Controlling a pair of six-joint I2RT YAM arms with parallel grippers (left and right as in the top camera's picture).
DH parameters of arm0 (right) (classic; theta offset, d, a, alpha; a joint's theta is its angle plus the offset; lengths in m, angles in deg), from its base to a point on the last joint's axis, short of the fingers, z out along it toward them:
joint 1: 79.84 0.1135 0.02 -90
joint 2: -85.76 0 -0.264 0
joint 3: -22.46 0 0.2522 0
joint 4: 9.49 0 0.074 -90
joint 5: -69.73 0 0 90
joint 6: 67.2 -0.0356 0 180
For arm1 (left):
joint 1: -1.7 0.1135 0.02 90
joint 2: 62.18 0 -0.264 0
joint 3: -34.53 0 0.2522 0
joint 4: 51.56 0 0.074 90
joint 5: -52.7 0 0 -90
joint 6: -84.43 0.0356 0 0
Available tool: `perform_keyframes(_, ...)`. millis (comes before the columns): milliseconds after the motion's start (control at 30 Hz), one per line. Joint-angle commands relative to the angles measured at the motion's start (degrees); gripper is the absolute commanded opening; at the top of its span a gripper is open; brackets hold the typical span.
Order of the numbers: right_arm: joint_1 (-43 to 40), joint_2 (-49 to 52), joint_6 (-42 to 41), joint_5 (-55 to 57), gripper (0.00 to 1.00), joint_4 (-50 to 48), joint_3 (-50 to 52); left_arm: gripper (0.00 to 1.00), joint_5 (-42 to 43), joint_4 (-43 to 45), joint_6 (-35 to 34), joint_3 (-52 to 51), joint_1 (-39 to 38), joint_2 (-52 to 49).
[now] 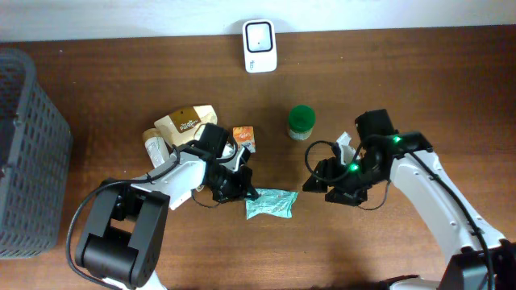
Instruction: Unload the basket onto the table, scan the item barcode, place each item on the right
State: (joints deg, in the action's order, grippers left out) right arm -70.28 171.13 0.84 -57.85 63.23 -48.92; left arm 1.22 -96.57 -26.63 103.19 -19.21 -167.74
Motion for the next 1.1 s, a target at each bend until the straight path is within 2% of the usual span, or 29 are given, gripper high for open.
perform_keyframes(0,2.2,1.4,-8.8,2.3,0.65,-4.2,4.9,0.0,-5.3,-0.5,-0.6,-0.6,0.3,-2.3)
perform_keyframes(100,4.2,3.1,-16.3,0.9,0.65,-14.8,9.9,0.0,-5.3,-0.5,-0.6,-0.6,0.3,-2.3)
perform_keyframes(233,7.1,3.3,-21.4,0.6,0.65,-27.3,13.6,0.0,-5.3,-0.5,-0.6,-0.6,0.3,-2.3)
perform_keyframes(500,13.4,13.0,-25.6,-3.9,0.64,-39.8,14.6,0.0,-5.3,-0.5,-0.6,-0.6,0.3,-2.3)
perform_keyframes(533,14.3,14.7,-26.6,-4.3,0.63,-40.8,14.6,0.0,-5.3,-0.5,-0.6,-0.6,0.3,-2.3)
perform_keyframes(667,15.3,16.9,-26.8,-6.0,0.49,-41.9,14.6,0.0,-5.3,-0.5,-0.6,-0.6,0.3,-2.3)
perform_keyframes(733,15.1,16.9,-26.8,-6.0,0.45,-41.9,14.6,0.0,-5.3,-0.5,-0.6,-0.6,0.3,-2.3)
perform_keyframes(800,14.4,16.9,-25.8,-6.0,0.46,-41.9,14.6,0.0,-5.3,-0.5,-0.6,-0.6,0.3,-2.3)
perform_keyframes(933,9.7,16.9,-18.5,-9.0,0.47,-41.8,14.4,0.0,-5.3,-0.5,-0.6,-0.6,0.3,-2.3)
perform_keyframes(1067,9.6,16.9,-17.2,-9.0,0.47,-41.9,14.4,0.0,-5.3,-0.5,-0.6,-0.6,0.3,-2.3)
